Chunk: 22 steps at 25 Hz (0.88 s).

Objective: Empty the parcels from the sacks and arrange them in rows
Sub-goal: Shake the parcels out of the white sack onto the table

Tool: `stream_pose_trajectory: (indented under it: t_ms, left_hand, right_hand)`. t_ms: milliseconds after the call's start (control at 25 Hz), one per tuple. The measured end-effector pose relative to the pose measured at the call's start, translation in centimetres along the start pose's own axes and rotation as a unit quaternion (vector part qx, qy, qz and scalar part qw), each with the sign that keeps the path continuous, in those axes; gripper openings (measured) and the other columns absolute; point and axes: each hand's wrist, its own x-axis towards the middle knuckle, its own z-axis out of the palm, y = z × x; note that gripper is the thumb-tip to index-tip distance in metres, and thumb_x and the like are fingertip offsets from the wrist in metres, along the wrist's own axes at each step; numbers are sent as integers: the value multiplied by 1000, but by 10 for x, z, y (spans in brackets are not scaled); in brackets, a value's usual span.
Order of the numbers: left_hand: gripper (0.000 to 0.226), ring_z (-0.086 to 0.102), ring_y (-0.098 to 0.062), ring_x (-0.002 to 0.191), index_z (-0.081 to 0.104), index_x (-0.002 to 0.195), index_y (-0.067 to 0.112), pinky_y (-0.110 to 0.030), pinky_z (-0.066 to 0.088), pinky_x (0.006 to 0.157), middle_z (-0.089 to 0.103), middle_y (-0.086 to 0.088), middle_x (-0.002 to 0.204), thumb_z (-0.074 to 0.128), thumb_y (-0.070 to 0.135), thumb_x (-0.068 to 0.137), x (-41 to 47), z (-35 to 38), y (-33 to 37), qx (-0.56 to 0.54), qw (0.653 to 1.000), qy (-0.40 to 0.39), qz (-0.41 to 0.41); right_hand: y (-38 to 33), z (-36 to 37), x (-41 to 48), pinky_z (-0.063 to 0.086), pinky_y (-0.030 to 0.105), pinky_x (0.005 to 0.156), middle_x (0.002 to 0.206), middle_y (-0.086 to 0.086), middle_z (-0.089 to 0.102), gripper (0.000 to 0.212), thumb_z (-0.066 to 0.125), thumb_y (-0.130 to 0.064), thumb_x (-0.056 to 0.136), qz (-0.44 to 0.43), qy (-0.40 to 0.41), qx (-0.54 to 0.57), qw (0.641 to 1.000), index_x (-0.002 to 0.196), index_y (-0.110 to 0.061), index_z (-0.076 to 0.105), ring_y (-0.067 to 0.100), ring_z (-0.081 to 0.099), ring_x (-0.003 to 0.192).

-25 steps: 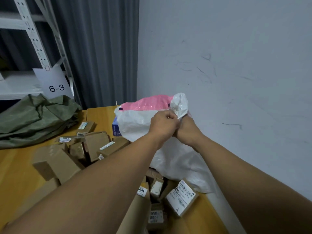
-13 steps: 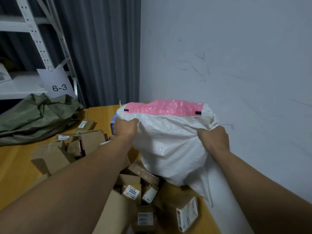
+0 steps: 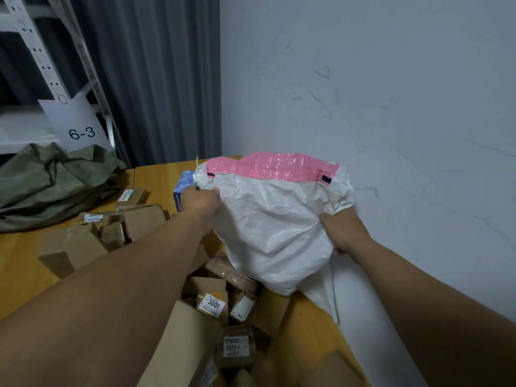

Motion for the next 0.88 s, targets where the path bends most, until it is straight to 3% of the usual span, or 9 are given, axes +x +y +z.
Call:
stream_pose_trajectory:
  t_ms: [120,200,280,360,480,560,640,760,880]
  left_hand:
    - [33,57,-28,101,63,121,9,-45,54,97,61,-7,105,69,14,89,4,-7,2,-12,1000,4,1]
    - [33,58,-27,104,64,123,13,-44,54,97,63,-6,111,68,12,91,8,-14,4,-16,1000,19,16]
    - [36,57,-27,107,61,128,15,-43,53,98,61,-6,114,66,12,93,11,-17,5,-15,999,30,8]
    - [38,55,-27,111,59,131,14,-42,53,98,59,-7,119,66,13,93,13,-18,6,-12,999,39,-8]
    - [40,55,-29,113,58,132,14,-43,53,98,59,-6,121,67,14,93,13,-19,11,-23,999,34,-20]
    - [38,56,-28,109,60,131,15,-43,54,96,58,-3,115,66,12,93,9,-20,19,-38,999,34,-7]
    - [33,60,-23,97,65,125,15,-37,59,84,63,-2,106,64,8,93,5,-18,39,-60,997,19,35]
    - [35,57,-12,58,69,117,3,-23,46,48,62,-2,72,59,-3,84,0,-19,95,-146,981,13,124]
    - [24,48,-12,57,66,111,5,-21,41,47,49,4,67,54,9,90,-6,-23,119,-111,980,46,158]
  right_hand:
    - [-9,3,-2,55,36,52,77,10,58,10,46,-21,94,12,-26,-12,1000,86,-19,52,31,61,65]
    - [-16,7,-1,61,46,58,90,8,60,10,44,-20,96,18,-44,11,999,96,-24,53,34,64,81]
    - [-18,10,-1,61,45,59,102,4,58,16,43,-21,97,17,-76,16,997,109,-28,51,36,62,95]
    - [-17,12,0,61,43,59,105,8,61,14,44,-20,97,13,-110,0,994,105,-25,54,37,64,95]
    - [-19,10,9,60,48,63,92,14,65,13,46,-16,93,17,-117,-33,992,94,-15,59,39,68,82]
    - [-30,4,17,60,50,66,79,13,65,15,45,-17,91,-3,-87,-87,992,86,-10,57,42,69,74]
    - [-46,-6,26,61,48,71,78,9,62,16,45,-24,92,-49,-11,-135,990,84,-14,55,36,66,72]
    - [-76,-29,40,58,43,73,82,7,63,18,43,-26,90,-106,102,-47,988,88,-17,59,31,62,72]
    - [-88,-29,43,54,43,84,96,8,66,21,43,-31,91,-112,131,-22,985,94,-19,60,37,63,88]
